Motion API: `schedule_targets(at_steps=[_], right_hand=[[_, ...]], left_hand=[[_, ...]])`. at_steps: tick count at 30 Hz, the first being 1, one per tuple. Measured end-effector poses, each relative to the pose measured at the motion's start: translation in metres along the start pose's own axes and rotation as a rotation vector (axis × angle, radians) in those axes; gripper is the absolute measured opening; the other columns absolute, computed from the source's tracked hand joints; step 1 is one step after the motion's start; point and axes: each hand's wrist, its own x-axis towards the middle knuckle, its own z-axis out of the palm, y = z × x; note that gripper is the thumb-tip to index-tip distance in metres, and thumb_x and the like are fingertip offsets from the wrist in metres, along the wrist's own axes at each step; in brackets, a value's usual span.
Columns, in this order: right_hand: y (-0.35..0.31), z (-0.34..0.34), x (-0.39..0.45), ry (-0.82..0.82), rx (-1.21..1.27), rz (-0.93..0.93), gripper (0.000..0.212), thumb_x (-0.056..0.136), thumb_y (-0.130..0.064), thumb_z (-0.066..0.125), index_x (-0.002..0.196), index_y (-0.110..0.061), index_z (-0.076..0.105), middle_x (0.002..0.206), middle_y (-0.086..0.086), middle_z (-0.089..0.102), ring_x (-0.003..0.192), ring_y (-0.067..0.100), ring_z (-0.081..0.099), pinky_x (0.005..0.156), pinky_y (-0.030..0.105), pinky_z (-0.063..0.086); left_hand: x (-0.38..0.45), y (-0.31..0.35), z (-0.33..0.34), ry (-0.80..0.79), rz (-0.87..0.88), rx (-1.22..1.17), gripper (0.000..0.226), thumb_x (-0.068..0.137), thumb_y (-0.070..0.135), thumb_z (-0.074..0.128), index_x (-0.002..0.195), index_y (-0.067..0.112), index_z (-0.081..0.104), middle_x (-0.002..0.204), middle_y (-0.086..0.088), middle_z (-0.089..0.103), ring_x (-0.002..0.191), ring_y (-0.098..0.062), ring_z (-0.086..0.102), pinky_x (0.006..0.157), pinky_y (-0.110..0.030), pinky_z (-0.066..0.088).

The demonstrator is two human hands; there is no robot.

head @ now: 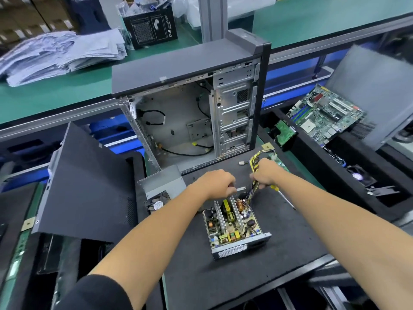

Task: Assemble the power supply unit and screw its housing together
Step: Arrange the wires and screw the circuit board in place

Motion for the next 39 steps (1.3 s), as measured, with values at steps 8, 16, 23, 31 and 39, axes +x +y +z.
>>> schedule_targets(at_steps=[8,16,23,31,39], right_hand=[[-0.028,0.001,0.016,-0.083,-0.03,-0.117,0.031,0.09,-0.024,0.065,0.072,-0.012,0.044,0.049,0.007,0.06,0.051,0.021,0.057,0.044,0.019,0.041],[-0.06,0.015,0.02,-0.119,-0.261,-0.25,0.04,0.083,0.001,0.05,0.05,-0.011,0.031,0.051,0.006,0.03,0.05,0.018,0.023,0.043,0.028,0.02],[-0.056,0.007,0.025,-0.248,-0.137,-0.255,0.027,0.08,-0.002,0.054,0.055,-0.006,0.047,0.053,0.011,0.049,0.048,0.021,0.039,0.045,0.023,0.03],[-0.054,-0.012,0.018,-0.49,0.065,-0.3,0.014,0.083,0.003,0.059,0.091,0.009,0.069,0.081,0.018,0.066,0.073,0.026,0.062,0.08,0.042,0.054],[-0.065,-0.019,-0.004,-0.704,0.03,-0.361,0.027,0.078,0.015,0.048,0.068,-0.006,0.062,0.069,0.011,0.052,0.065,0.023,0.045,0.061,0.026,0.044]], left_hand=[[-0.002,0.001,0.012,0.058,-0.021,-0.071,0.014,0.092,0.027,0.06,0.093,0.014,0.066,0.094,-0.006,0.069,0.09,-0.025,0.061,0.078,-0.04,0.05],[0.002,0.0,0.011,0.077,-0.023,-0.132,0.01,0.087,0.019,0.065,0.092,0.012,0.069,0.09,-0.008,0.07,0.085,-0.026,0.062,0.073,-0.037,0.05],[0.003,0.003,0.015,0.088,-0.071,-0.066,0.011,0.087,0.018,0.06,0.09,0.009,0.063,0.076,-0.005,0.058,0.069,-0.024,0.053,0.055,-0.029,0.036],[-0.001,0.004,0.009,0.007,-0.061,0.001,0.021,0.089,0.02,0.058,0.082,0.002,0.066,0.062,-0.006,0.048,0.062,-0.028,0.053,0.056,-0.034,0.044],[-0.012,-0.002,0.014,0.006,-0.116,-0.087,0.027,0.091,0.025,0.059,0.089,-0.001,0.065,0.082,-0.018,0.063,0.075,-0.032,0.06,0.067,-0.038,0.05]])
